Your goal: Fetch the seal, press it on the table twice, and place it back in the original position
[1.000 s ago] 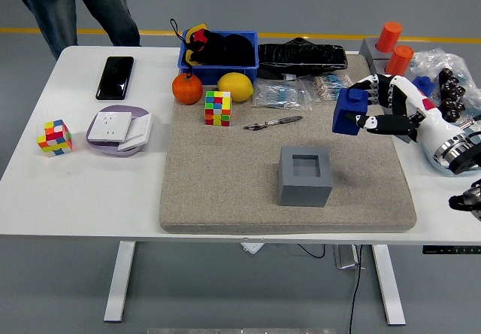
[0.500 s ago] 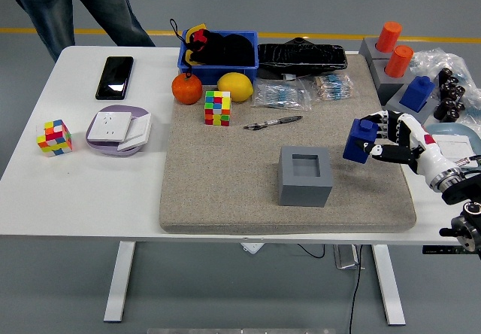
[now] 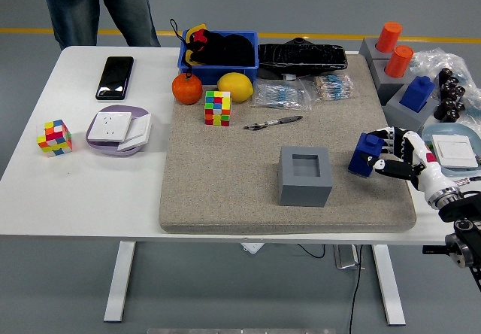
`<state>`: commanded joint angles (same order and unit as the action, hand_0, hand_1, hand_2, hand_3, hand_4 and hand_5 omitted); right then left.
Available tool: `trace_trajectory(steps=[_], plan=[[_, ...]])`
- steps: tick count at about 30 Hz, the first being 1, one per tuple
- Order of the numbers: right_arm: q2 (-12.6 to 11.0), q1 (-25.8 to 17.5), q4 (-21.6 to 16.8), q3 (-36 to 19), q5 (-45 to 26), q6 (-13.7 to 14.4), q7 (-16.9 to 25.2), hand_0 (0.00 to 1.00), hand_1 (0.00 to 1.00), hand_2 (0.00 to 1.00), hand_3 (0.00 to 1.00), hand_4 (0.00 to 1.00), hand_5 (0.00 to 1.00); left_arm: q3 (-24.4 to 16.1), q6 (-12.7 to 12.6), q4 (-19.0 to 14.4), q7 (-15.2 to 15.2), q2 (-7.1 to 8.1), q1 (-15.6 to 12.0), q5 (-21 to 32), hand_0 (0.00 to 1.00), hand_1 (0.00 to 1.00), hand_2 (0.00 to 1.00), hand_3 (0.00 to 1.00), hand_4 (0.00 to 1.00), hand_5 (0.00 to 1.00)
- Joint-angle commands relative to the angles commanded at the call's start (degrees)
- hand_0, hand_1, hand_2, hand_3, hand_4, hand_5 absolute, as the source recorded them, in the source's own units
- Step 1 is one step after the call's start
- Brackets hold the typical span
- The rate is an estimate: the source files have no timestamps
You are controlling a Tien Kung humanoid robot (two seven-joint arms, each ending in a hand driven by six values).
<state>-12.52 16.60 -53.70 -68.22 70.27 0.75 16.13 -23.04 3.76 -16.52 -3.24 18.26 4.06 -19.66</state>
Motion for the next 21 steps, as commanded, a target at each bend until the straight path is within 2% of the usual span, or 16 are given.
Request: trace_trajectory(steps=[7, 21], plan=[[-0.5, -0.1, 1.4, 1.9, -0.5, 1.9, 2.1, 0.592, 0.455, 0.445, 0.435, 0.729, 0.002, -0.2, 0.0, 0.0, 0.0, -0.18, 0.1, 0.0, 0.786, 0.745, 0.746, 0.776, 0.793, 0.488], [-1.1, -1.0, 1.2, 2.9, -0.9, 1.6, 1.9, 0.589, 0.452, 0.441, 0.43, 0.717, 0.002, -0.3, 0.1, 0.0, 0.0, -0.25, 0.1, -0.3, 0.787, 0.745, 0.746, 0.775, 0.793, 0.487]])
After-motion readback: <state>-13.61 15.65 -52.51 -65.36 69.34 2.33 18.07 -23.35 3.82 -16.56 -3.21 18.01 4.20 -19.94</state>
